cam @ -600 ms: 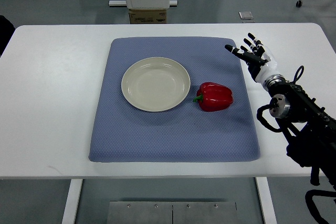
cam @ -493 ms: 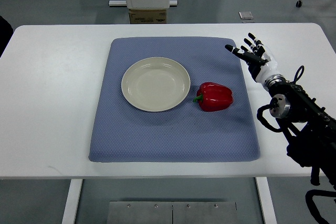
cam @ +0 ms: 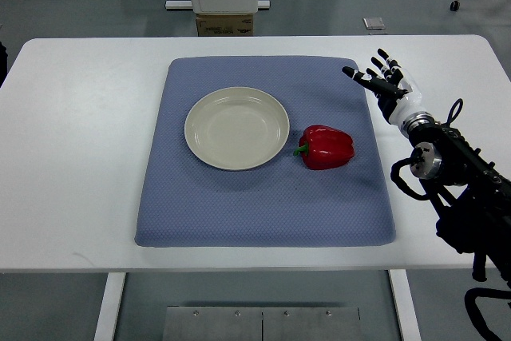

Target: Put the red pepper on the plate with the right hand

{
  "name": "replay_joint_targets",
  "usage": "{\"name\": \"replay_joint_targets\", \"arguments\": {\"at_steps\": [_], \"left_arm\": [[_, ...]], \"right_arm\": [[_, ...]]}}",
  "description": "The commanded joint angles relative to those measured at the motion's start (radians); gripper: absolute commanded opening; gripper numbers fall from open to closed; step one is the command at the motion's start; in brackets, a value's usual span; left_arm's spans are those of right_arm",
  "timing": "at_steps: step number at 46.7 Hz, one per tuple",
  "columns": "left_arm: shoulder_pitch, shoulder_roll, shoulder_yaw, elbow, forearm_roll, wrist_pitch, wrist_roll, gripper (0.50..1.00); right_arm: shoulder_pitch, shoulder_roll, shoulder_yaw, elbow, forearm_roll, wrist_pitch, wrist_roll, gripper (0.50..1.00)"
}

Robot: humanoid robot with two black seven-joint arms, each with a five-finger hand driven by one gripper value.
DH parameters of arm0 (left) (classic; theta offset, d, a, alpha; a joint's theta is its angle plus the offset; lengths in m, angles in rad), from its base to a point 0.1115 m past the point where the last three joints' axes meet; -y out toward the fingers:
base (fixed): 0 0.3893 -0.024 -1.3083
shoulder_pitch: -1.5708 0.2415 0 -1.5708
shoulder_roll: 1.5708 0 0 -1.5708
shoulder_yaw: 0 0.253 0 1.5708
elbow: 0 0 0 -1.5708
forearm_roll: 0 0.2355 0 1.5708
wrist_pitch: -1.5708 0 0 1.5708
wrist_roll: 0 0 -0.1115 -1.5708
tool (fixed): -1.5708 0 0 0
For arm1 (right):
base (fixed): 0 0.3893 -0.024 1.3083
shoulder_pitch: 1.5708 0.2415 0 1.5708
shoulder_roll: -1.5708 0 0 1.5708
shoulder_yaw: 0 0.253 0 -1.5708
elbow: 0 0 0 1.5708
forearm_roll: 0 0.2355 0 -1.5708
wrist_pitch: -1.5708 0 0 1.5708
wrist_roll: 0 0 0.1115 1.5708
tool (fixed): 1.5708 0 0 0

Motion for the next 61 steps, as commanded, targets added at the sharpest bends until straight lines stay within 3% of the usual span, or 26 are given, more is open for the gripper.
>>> {"name": "replay_joint_targets", "arguments": {"at_steps": [1, 61], "left_arm": [[0.0, 0.0, 0.0, 0.0, 0.0, 0.0, 0.002, 1.0], [0.0, 0.0, 0.0, 0.0, 0.0, 0.0, 0.0, 1.0]], "right_arm": [[-0.002, 0.0, -0.001, 0.0, 0.0, 0.001, 0.0, 1.0], [-0.003, 0.001, -0.044, 0.001, 0.002, 0.015, 0.006, 1.0]]}}
